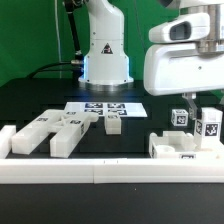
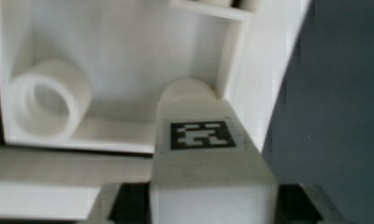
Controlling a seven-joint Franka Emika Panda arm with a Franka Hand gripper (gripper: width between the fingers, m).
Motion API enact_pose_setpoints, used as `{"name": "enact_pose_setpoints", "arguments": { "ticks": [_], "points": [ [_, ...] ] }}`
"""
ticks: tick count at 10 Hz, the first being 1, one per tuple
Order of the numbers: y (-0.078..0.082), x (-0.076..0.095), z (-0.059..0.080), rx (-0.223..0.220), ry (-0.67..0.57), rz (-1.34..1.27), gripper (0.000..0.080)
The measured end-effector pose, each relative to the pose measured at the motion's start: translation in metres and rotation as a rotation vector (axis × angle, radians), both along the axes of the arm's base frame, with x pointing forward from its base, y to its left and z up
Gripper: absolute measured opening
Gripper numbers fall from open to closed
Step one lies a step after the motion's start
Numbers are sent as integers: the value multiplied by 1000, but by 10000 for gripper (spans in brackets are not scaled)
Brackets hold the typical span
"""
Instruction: Assemble chair
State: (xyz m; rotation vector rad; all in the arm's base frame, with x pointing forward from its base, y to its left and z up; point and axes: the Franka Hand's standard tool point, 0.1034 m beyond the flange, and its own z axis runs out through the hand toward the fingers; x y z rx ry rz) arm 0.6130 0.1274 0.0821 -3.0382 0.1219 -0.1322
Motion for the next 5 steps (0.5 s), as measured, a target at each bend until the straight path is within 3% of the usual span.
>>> {"name": "enact_pose_setpoints", "arguments": {
  "ticks": [5],
  "points": [
    [-3, 1, -1, 67, 42, -488, 291]
  ]
}}
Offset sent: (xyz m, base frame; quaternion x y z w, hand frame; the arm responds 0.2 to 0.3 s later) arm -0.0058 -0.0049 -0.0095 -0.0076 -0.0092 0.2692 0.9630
